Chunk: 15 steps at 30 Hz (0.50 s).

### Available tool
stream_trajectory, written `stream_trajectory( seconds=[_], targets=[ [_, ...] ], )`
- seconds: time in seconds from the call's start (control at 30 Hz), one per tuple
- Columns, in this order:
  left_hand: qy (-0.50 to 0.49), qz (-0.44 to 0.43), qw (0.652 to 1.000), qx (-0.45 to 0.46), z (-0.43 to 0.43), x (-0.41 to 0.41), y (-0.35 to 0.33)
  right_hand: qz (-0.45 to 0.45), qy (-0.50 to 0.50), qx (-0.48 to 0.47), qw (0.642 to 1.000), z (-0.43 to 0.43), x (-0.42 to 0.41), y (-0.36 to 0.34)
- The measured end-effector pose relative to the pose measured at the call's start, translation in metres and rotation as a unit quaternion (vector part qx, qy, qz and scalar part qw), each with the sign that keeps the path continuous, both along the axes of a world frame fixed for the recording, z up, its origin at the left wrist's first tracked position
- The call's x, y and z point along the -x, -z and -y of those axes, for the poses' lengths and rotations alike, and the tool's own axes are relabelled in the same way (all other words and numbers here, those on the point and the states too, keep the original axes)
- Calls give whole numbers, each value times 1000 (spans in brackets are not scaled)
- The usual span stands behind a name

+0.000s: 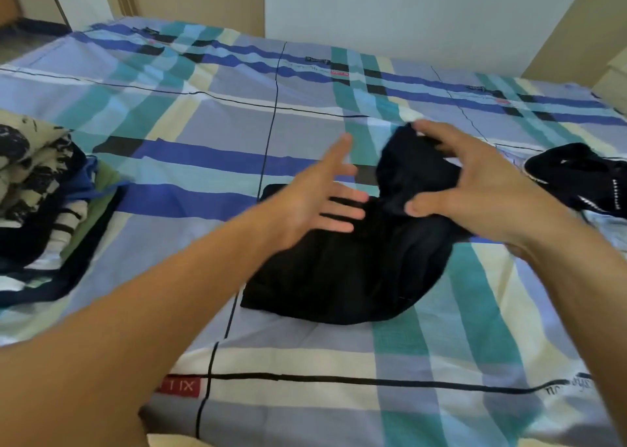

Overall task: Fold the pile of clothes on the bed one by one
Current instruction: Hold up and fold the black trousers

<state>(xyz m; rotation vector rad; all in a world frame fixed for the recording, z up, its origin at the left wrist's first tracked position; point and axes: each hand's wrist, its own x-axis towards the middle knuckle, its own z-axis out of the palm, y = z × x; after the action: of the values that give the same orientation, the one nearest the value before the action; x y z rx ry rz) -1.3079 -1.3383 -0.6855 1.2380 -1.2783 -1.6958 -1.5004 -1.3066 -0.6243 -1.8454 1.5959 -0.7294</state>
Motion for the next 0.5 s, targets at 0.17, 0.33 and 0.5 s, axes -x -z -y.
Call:
stream_trajectory(
  seconds=[0.17,0.33,0.5],
  targets=[
    [-29,-6,996,-81,13,-58,-4,59,-155,-86,982,2,-67,22],
    [-64,433,898,40,33,-80,41,39,-19,42,998,14,-67,74],
    [-67,595,737,315,27,-67,47,-153,-59,48,985,5,-65,131]
  ],
)
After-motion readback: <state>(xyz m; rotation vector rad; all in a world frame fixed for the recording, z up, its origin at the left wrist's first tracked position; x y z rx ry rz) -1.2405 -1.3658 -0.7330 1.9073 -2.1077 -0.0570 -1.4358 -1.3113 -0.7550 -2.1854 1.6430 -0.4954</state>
